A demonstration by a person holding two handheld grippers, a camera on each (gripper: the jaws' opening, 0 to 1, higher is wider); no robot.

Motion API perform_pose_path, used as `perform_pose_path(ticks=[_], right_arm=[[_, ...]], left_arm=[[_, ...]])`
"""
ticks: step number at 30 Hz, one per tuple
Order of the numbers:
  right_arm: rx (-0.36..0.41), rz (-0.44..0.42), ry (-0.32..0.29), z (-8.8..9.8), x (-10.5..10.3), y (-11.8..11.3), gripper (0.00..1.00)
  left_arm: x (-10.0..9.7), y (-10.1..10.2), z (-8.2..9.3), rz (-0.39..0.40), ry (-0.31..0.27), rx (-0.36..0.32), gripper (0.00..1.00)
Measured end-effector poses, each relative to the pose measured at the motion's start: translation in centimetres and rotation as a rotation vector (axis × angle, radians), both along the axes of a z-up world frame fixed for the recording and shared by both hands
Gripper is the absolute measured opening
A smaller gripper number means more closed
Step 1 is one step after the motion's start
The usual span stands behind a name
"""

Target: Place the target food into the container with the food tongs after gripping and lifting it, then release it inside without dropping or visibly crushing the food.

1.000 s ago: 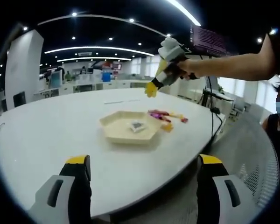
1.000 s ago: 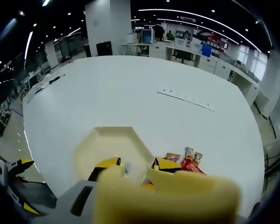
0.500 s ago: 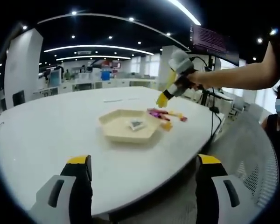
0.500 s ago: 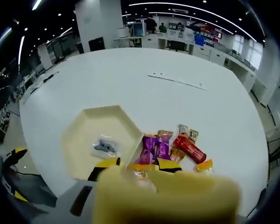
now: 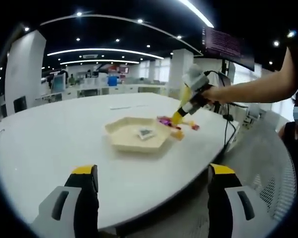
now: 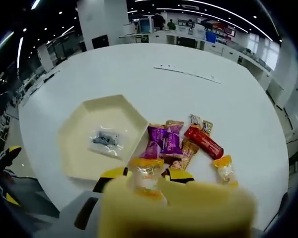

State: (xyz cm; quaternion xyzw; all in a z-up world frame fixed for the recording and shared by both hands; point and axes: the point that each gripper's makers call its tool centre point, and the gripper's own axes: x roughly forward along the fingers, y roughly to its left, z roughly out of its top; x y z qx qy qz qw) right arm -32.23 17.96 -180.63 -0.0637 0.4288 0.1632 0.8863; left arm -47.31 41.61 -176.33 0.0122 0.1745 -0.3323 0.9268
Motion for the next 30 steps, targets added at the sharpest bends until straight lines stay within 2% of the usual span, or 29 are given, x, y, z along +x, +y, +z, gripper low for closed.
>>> perform_pose_path(ticks=[5,8,11,15,30], right_arm=[[-0.027,0.017,-0.031,-0.5,0.2,0.0,0.3],[-0.025,0.009,-0.017,-1.1,0.2,-0.1,0.3],[-0.02,0.006,-0.03,-1.2,0.5,0.0,0.3],[-0.052,0.027,-0.042,-1.8,0.6,0.1,0.31],[-0.016,0.008,-0.005,-3.3,0.4,0.0,0.32]], left_arm=[[-0.1,-0.1,-0.1,-0.005,0.004,0.003,0.87],[0.1,0.1,0.0,0.003,-0.006,0.009,0.87],[0.1,0.1,0.1,0.003,-0.007,0.008,0.87],[0.1,0.0,0.0,-0.001,-0.004,0.009,0.87],[0.1,0.1,-0.1,0.0,0.004,0.006,0.86]])
